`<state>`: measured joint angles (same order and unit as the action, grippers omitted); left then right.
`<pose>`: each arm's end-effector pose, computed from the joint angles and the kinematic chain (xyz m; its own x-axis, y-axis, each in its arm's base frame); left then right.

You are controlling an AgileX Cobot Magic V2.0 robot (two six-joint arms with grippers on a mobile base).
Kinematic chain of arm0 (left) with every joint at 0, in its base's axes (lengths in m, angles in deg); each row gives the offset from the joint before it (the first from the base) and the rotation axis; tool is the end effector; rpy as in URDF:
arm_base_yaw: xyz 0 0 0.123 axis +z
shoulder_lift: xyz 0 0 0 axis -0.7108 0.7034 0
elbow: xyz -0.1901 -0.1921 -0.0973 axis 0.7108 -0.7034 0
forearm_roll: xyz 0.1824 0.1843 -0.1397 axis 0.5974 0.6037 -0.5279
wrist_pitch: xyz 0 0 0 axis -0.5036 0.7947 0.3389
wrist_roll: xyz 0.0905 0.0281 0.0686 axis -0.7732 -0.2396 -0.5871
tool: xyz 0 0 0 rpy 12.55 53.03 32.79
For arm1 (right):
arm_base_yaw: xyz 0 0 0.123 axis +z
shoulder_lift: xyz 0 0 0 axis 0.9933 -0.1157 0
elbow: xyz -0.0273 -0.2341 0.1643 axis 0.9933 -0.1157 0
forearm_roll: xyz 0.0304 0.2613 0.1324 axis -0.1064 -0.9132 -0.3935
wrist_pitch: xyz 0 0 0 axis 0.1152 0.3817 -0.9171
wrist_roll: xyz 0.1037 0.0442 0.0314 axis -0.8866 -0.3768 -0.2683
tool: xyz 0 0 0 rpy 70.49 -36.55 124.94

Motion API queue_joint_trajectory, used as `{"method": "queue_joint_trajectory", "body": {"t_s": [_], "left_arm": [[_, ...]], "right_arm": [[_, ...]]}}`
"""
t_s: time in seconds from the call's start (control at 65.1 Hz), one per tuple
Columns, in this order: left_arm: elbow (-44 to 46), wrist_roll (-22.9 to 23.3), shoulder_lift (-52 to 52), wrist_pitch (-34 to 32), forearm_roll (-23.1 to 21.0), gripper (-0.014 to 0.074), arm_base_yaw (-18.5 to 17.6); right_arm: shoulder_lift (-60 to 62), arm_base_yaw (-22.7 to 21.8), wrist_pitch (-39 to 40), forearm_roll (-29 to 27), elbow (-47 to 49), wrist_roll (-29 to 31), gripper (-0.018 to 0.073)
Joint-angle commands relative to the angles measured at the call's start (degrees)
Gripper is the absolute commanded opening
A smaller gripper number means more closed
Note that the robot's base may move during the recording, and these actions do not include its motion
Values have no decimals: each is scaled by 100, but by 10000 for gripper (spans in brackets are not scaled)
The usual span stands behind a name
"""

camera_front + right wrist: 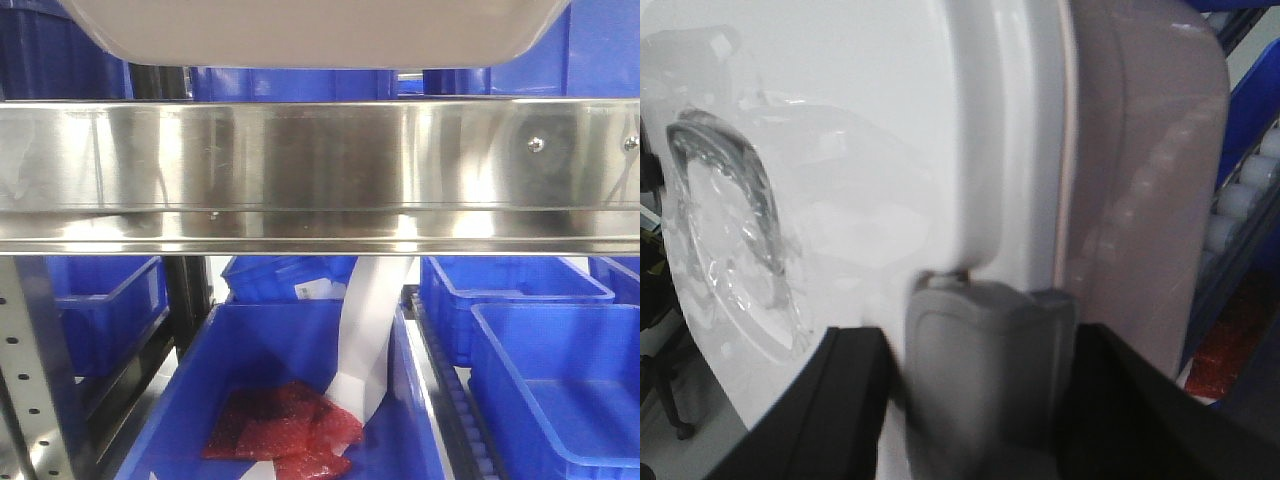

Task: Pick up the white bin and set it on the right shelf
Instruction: 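Push the held bin forward onto the upper roller shelf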

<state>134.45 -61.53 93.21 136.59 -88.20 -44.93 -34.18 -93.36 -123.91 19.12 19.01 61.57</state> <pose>0.2638 -0.0933 0.4282 -0.4873 0.0285 -0.8728 0.7141 0.5883 -0.3795 0.2508 0.0563 0.4147 -0.5734 0.1141 -0.8113 -0.5790 0.6441 0.4998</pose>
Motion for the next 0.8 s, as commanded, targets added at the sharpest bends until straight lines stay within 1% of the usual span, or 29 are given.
{"method": "queue_joint_trajectory", "body": {"t_s": [0.0, 0.138, 0.215, 0.415, 0.522, 0.614, 0.783], "left_arm": [[223, -48, -168, 1009, -1253, 293, -174], [223, -48, -156, 749, -1267, 293, -174], [223, -48, -93, 654, -1368, 293, -174], [271, -48, 495, 586, -2172, 293, -174], [537, -48, 890, 505, -2221, 293, -174], [781, -48, 1217, 335, -2221, 293, -174], [1066, -48, 1772, 143, -2251, 294, -174]], "right_arm": [[125, 91, -519, -1322, 220, 81, 349], [30, 91, -491, -1459, 220, 75, 349], [-116, 91, -463, -1610, 224, 26, 351], [-760, 91, -372, -2083, 565, -110, 352], [-1080, 91, -377, -2284, 895, -120, 352], [-1361, 91, -372, -2279, 1073, -173, 352], [-1804, 91, -352, -2279, 1067, -179, 355]]}}
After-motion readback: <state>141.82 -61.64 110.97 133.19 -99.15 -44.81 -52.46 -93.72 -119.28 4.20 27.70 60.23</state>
